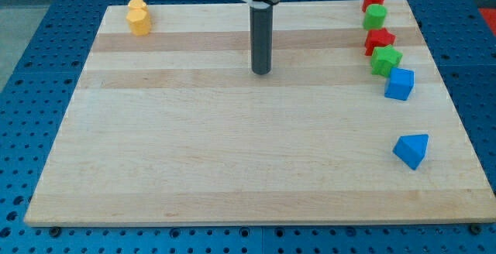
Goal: Move the arm towards the right of the board
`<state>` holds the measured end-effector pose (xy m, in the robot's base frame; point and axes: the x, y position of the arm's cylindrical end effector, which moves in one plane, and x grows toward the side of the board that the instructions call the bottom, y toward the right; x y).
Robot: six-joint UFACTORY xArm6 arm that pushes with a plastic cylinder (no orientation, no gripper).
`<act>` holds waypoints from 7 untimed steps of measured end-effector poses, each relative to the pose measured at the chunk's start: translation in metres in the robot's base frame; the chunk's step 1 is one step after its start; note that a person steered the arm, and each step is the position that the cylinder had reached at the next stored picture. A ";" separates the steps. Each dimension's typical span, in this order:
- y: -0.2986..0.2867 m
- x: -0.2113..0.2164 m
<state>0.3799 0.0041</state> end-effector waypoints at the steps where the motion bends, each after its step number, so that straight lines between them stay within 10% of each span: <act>1: -0.002 0.025; 7: 0.034 0.034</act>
<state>0.4143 0.0379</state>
